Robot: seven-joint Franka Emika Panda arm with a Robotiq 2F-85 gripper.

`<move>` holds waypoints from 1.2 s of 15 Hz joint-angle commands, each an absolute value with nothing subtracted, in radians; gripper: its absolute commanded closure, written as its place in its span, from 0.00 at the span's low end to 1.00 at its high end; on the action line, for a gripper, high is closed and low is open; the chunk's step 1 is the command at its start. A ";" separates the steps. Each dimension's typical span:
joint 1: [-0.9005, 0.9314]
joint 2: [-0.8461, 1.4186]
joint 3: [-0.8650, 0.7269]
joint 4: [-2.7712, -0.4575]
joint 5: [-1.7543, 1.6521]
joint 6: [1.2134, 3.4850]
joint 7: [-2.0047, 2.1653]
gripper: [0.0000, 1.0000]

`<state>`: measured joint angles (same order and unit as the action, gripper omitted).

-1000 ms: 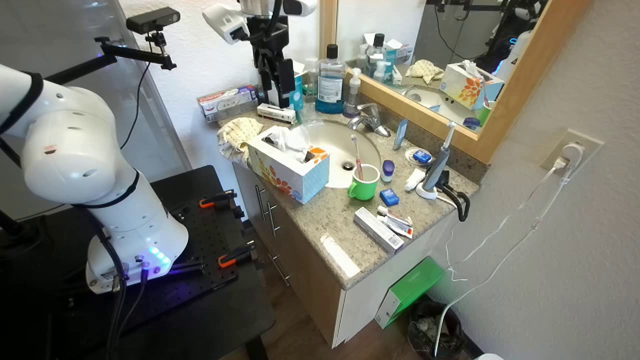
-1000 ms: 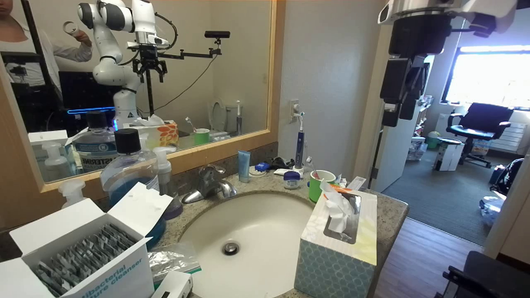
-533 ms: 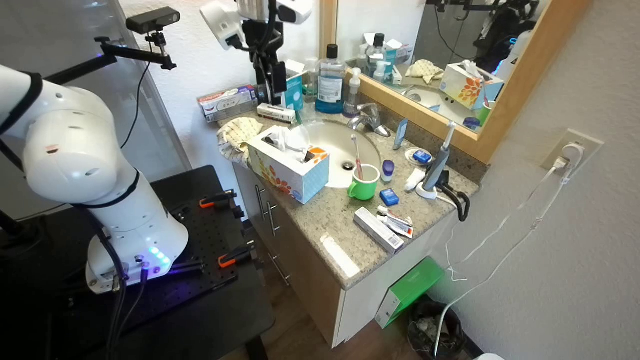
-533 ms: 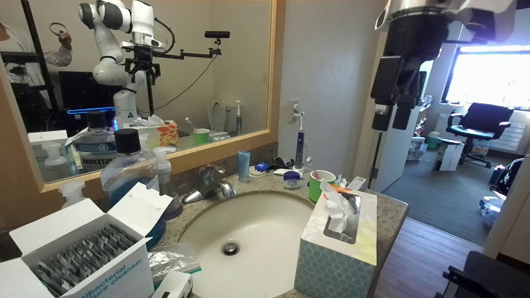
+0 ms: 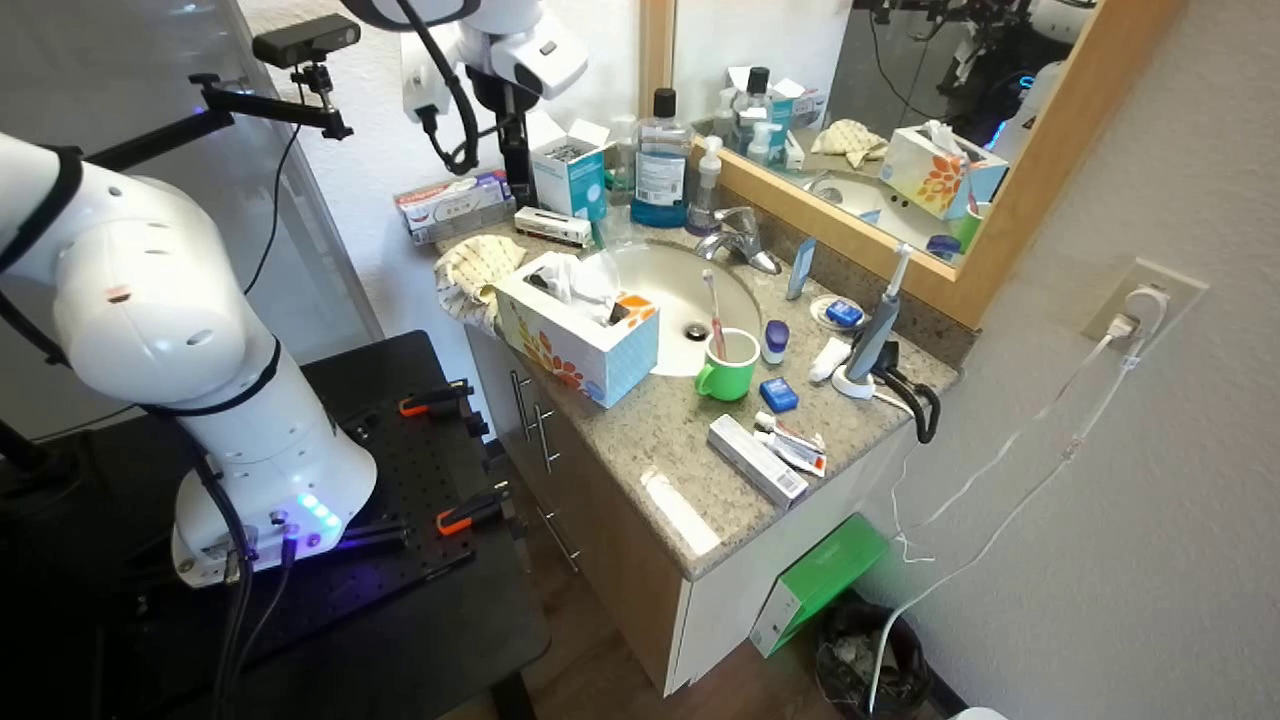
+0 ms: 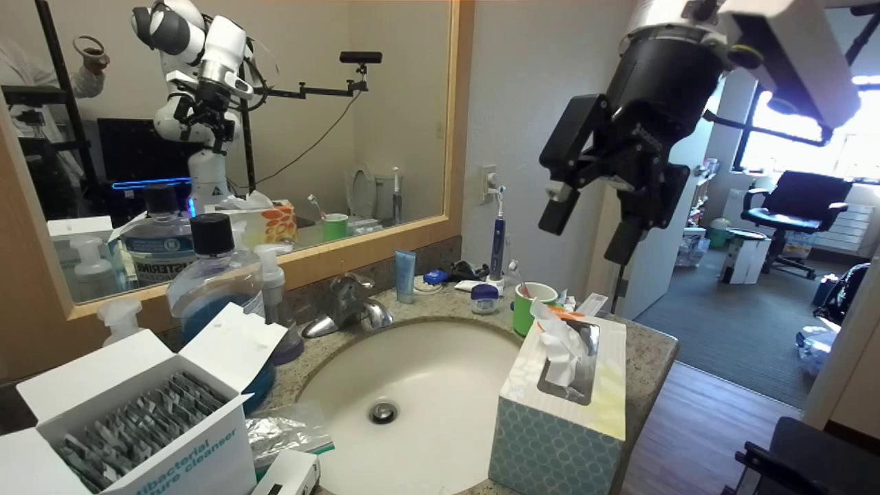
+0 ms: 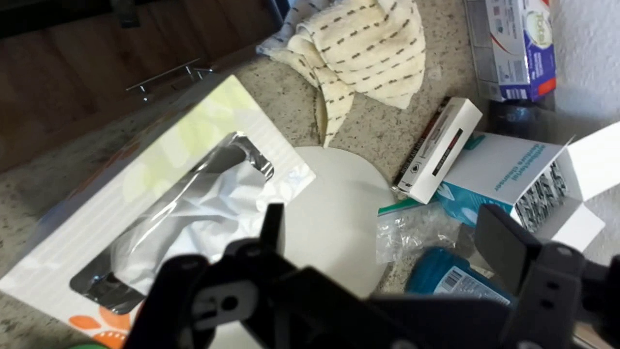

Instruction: Remove a tissue from the box and put it on the sink counter

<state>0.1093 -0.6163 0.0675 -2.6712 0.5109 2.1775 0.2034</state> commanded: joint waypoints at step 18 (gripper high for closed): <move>-0.041 -0.524 0.287 -2.634 0.084 2.248 0.978 0.00</move>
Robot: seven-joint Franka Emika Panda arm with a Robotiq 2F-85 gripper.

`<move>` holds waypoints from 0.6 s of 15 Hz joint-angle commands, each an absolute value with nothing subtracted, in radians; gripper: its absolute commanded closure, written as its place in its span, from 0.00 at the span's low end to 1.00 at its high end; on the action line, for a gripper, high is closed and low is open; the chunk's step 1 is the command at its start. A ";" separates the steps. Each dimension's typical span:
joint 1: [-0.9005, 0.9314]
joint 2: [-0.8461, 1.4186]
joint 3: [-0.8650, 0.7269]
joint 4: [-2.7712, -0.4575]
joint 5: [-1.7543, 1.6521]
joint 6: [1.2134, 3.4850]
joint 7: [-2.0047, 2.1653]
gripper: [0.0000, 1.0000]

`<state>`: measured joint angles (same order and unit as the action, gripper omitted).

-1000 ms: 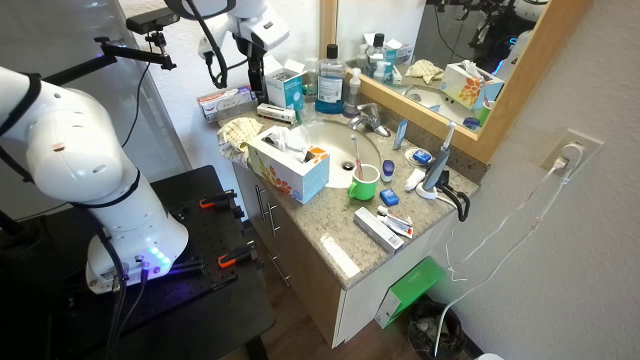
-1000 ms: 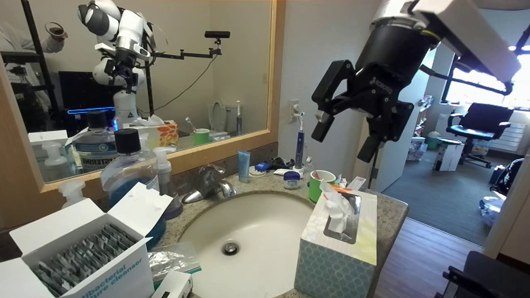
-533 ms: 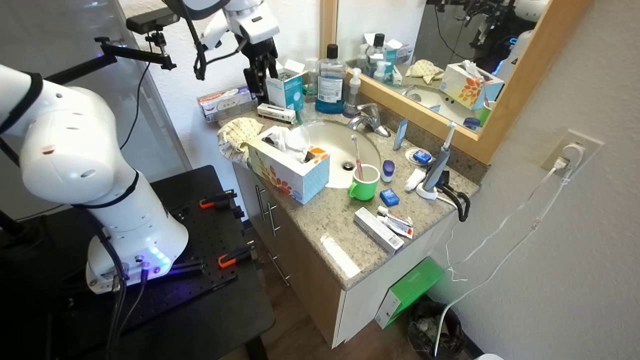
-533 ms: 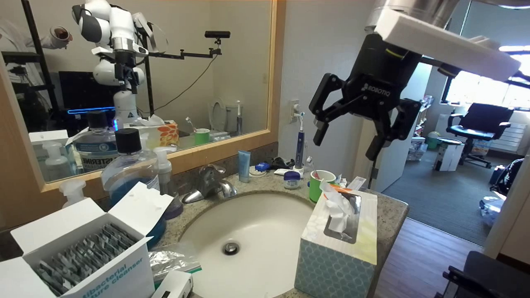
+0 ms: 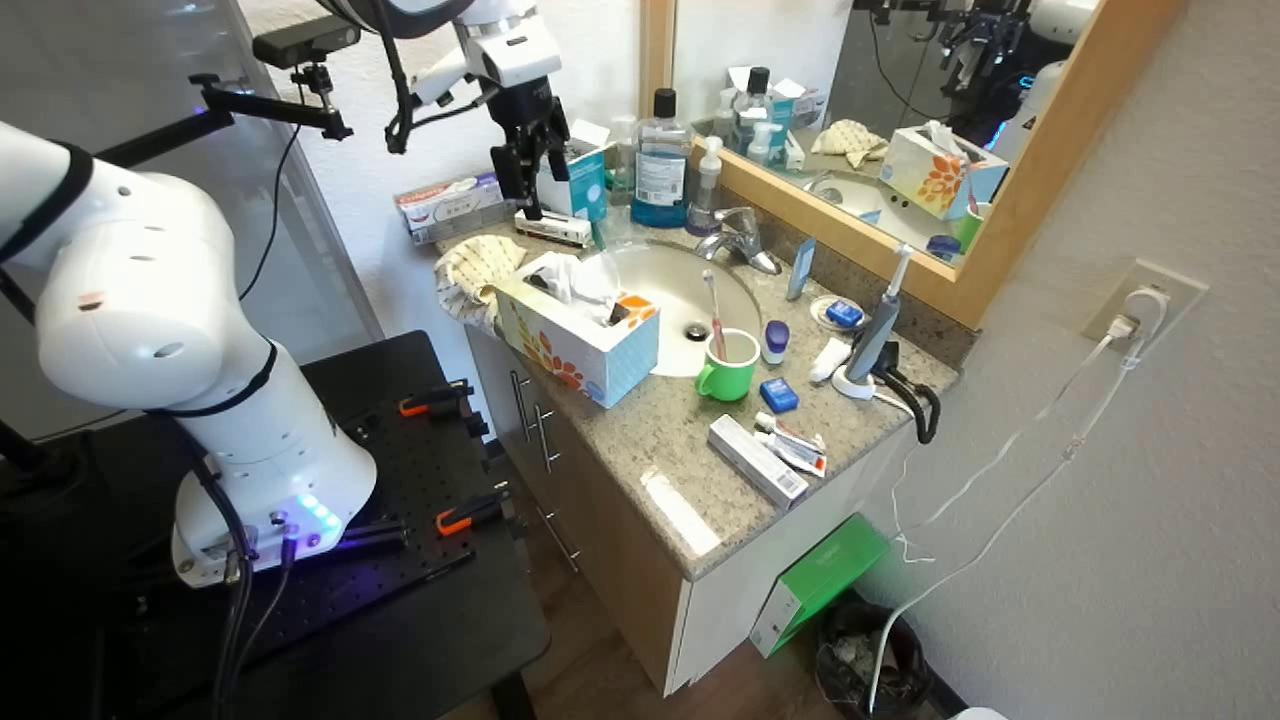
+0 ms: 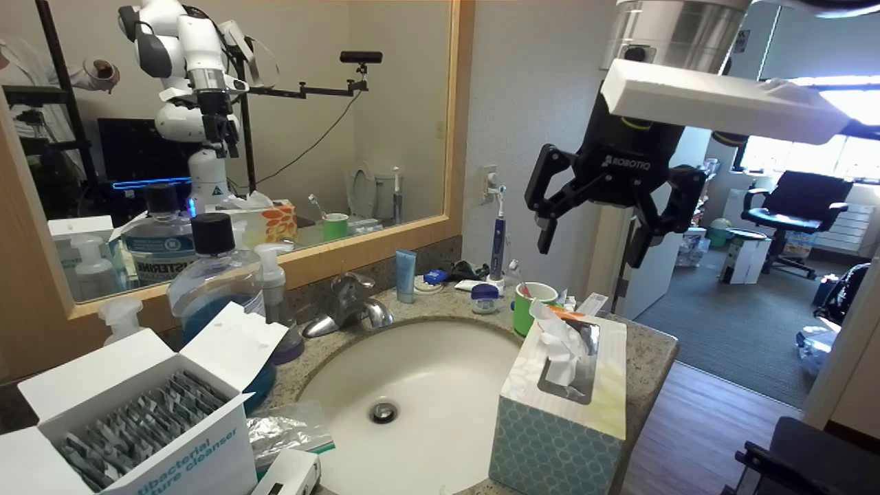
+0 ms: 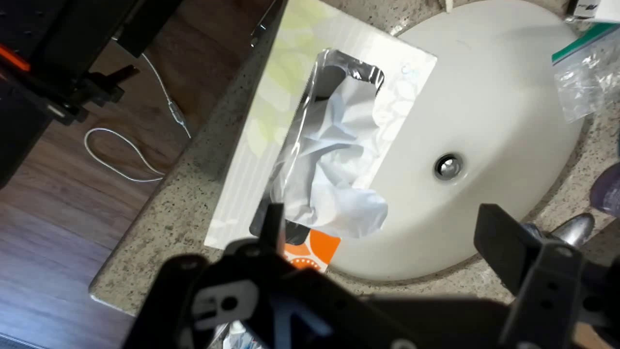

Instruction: Remove a tissue from the box and put it on the sink counter

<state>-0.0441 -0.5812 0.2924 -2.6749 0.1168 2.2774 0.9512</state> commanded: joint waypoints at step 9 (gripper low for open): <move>-0.007 -0.401 0.244 -2.633 0.102 2.294 0.936 0.00</move>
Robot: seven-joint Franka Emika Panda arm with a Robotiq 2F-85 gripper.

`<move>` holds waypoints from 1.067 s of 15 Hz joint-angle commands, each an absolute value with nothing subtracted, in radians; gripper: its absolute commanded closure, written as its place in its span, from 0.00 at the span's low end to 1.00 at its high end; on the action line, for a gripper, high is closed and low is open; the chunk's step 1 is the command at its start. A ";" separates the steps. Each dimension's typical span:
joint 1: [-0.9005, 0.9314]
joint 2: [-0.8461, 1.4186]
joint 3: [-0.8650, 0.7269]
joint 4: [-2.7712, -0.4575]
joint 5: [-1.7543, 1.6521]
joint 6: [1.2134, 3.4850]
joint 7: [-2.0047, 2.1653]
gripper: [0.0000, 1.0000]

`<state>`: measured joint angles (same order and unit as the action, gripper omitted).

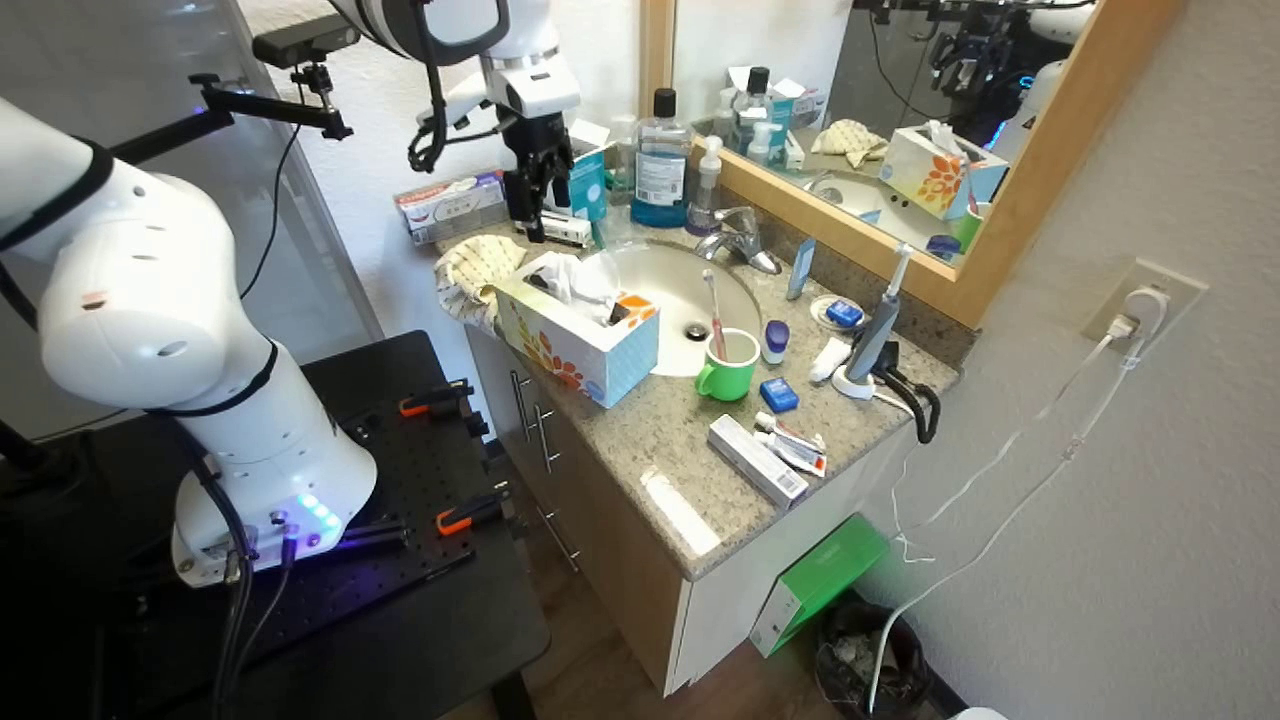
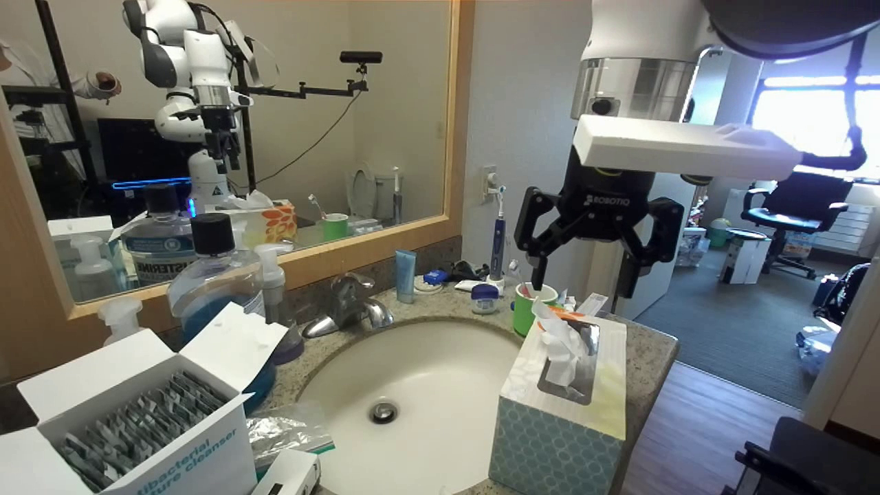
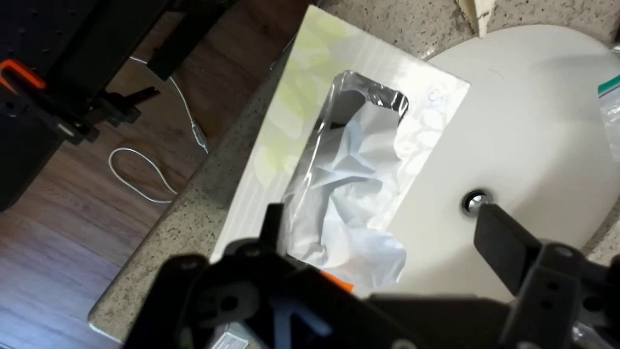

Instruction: Remove a tissue from the box and put it on the sink counter

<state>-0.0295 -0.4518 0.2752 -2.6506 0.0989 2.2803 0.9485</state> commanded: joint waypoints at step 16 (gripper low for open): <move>0.058 -0.252 0.160 -2.643 0.197 2.392 0.839 0.00</move>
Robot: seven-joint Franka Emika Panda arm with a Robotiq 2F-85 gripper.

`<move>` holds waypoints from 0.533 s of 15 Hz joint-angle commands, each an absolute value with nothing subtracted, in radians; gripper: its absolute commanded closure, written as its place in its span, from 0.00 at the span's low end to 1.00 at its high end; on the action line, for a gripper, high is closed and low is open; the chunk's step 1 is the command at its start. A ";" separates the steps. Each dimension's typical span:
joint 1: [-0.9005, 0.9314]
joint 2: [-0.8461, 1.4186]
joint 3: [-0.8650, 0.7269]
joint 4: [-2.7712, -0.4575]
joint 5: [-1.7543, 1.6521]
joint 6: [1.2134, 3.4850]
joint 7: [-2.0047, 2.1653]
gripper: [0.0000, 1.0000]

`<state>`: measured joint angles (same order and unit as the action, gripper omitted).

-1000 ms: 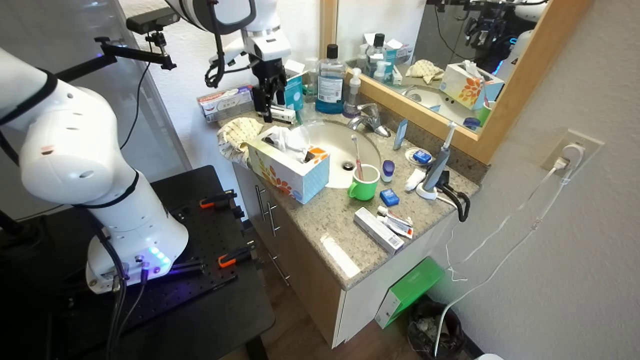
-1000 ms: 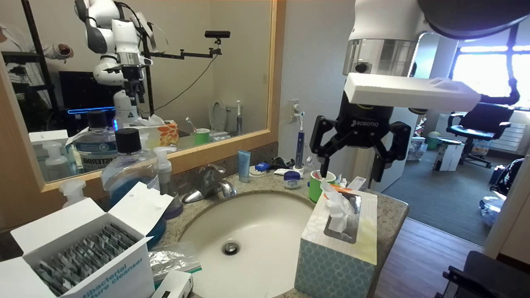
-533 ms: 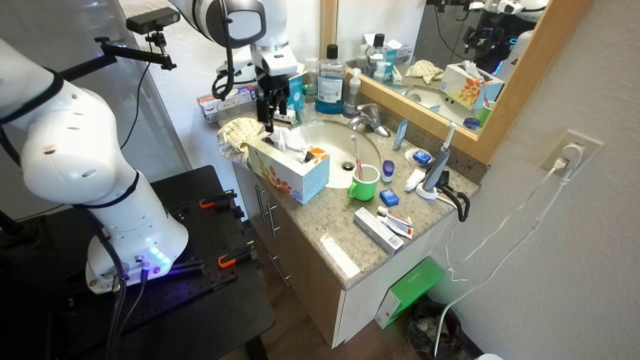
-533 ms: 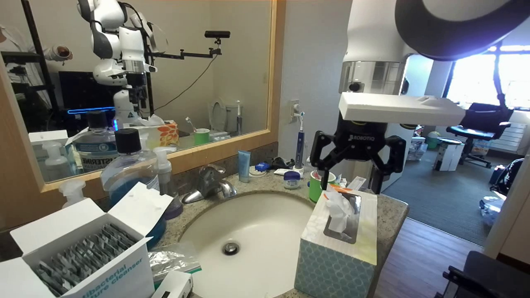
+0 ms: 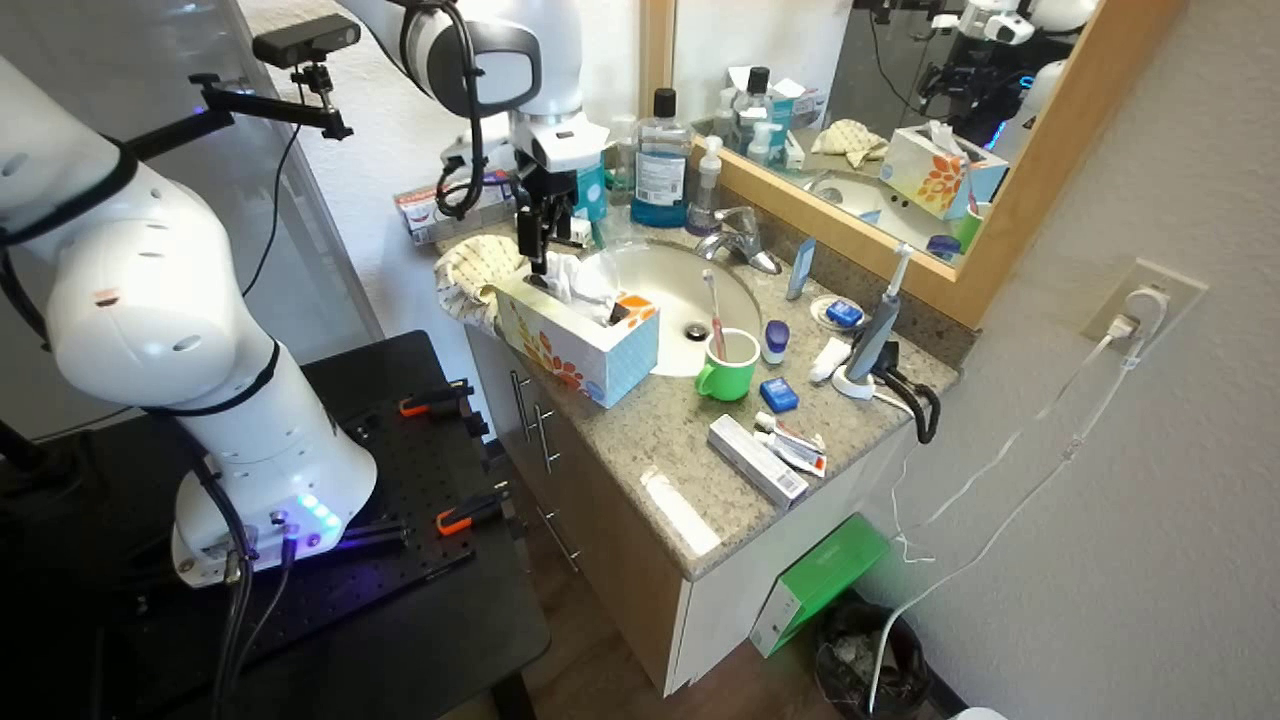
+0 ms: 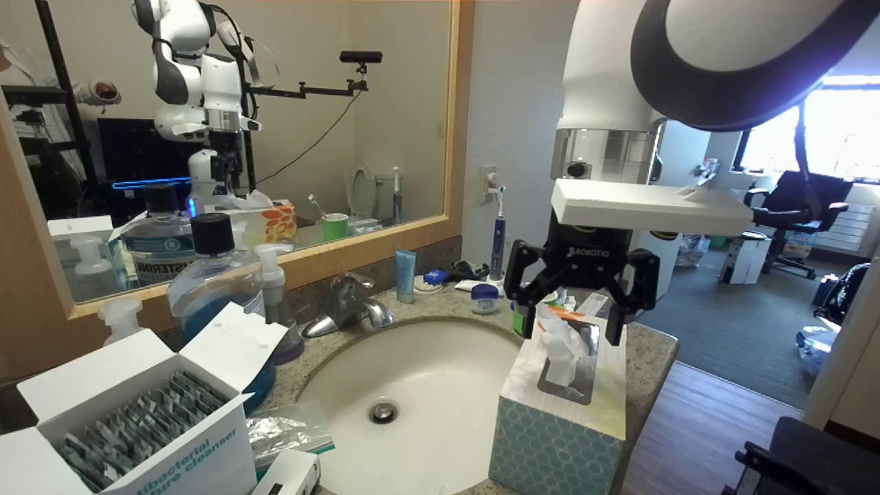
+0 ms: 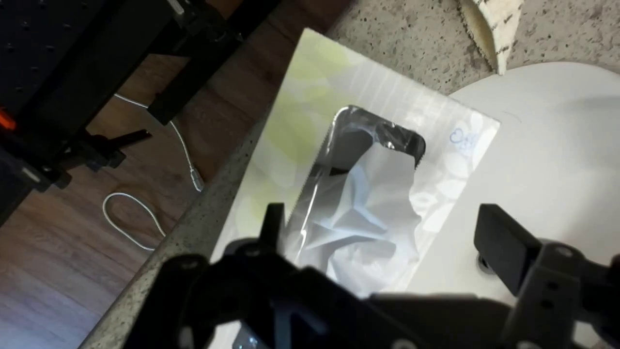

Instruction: Remove a tissue from the box and put it on the sink counter

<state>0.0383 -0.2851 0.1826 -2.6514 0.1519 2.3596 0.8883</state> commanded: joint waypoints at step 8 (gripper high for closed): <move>0.049 -0.230 0.130 -2.649 0.240 2.408 0.796 0.03</move>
<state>0.0450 -0.2383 0.1459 -2.6514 0.2154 2.3913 0.8243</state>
